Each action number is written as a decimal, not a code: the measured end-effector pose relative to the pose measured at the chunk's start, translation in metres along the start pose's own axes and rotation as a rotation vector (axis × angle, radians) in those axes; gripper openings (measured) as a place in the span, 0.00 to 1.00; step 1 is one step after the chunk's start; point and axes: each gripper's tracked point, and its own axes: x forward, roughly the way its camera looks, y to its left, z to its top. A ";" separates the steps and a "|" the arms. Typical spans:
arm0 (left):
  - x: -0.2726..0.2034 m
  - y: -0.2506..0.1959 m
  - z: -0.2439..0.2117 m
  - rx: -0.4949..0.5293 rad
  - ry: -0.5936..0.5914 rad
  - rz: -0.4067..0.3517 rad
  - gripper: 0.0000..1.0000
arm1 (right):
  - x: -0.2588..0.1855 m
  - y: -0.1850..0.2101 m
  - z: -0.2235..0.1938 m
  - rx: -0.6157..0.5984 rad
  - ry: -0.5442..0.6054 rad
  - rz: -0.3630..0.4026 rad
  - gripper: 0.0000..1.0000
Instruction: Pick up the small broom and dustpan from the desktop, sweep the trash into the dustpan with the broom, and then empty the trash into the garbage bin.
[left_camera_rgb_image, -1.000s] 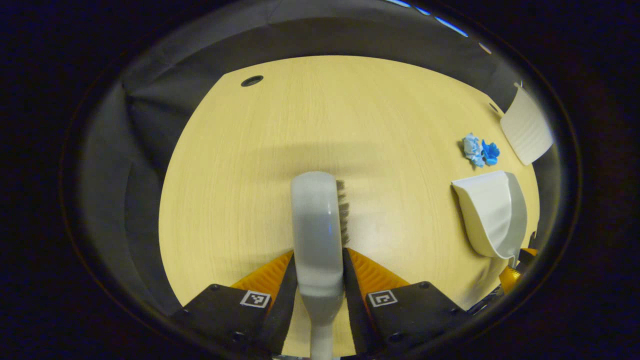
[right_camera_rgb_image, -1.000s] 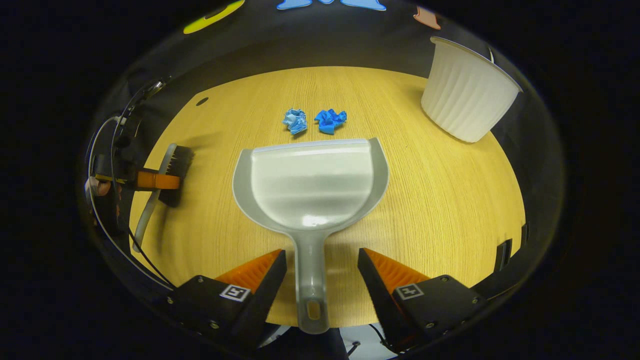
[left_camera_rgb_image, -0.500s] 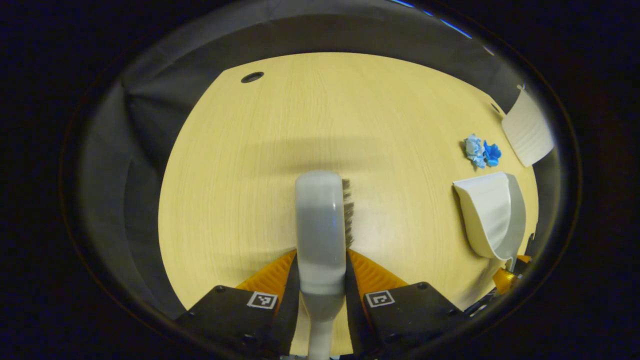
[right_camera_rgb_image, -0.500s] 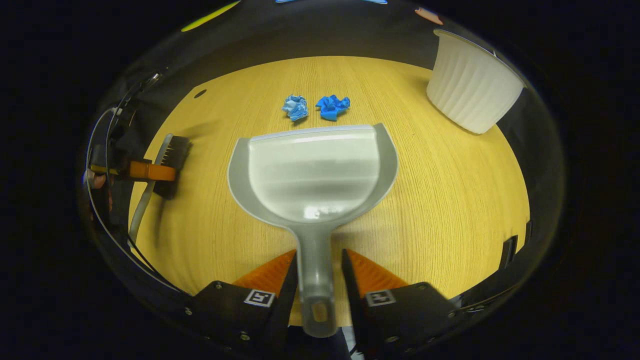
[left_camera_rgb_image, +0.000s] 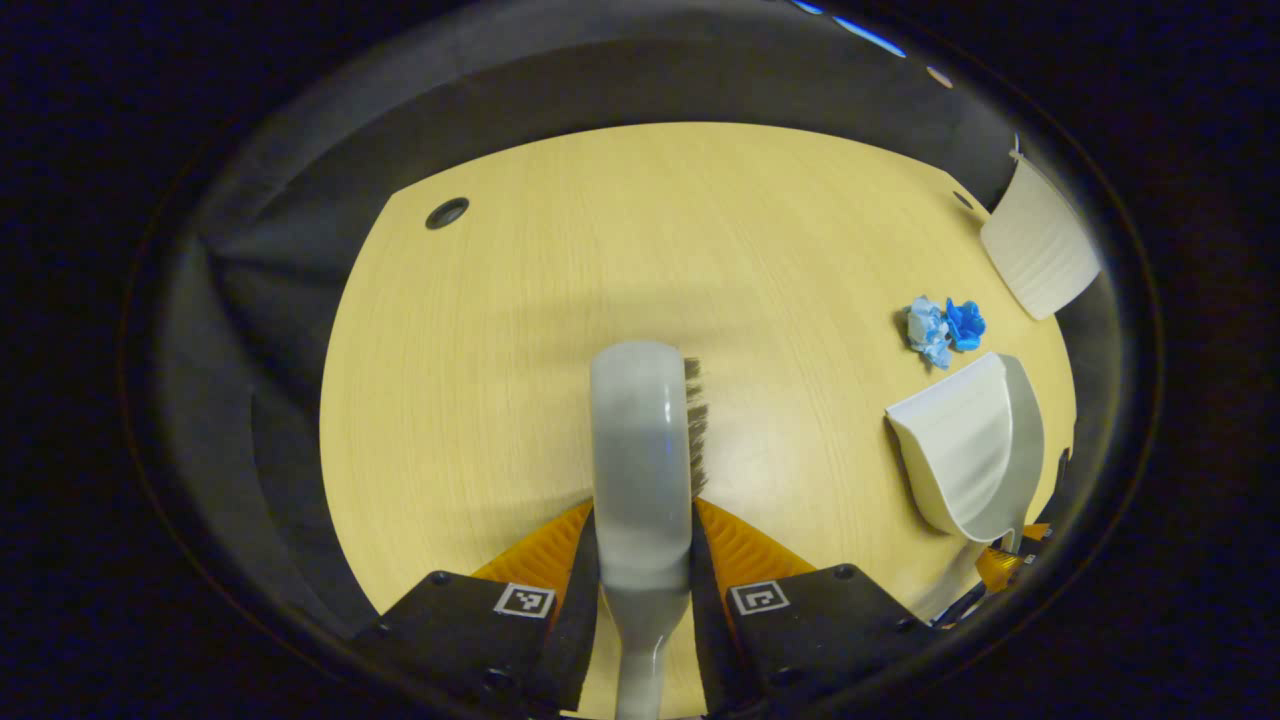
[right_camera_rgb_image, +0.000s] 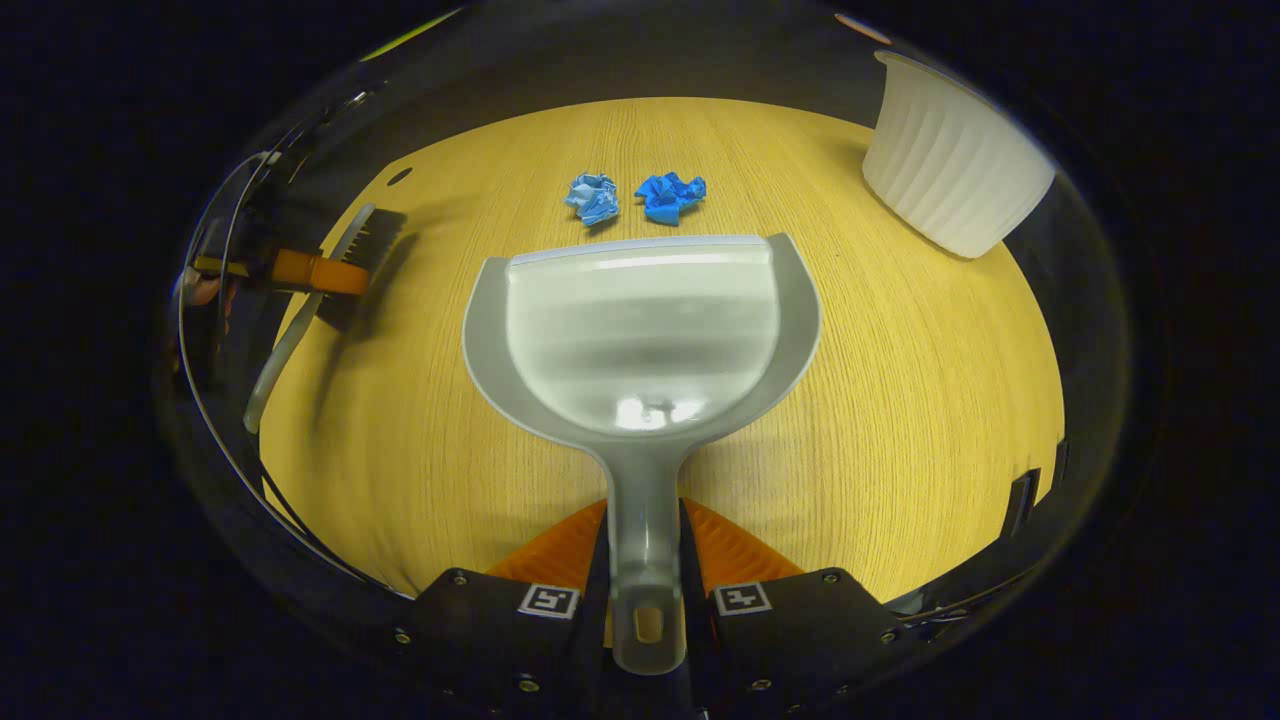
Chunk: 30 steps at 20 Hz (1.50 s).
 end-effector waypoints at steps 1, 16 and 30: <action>0.003 -0.004 0.010 0.023 -0.002 -0.004 0.48 | 0.000 0.000 0.001 0.004 0.003 0.003 0.31; 0.066 -0.095 0.125 0.390 0.008 -0.069 0.50 | 0.001 0.004 0.001 0.024 0.057 0.029 0.35; 0.077 -0.167 0.163 0.652 -0.017 -0.157 0.50 | 0.003 0.003 0.006 0.027 0.059 0.035 0.35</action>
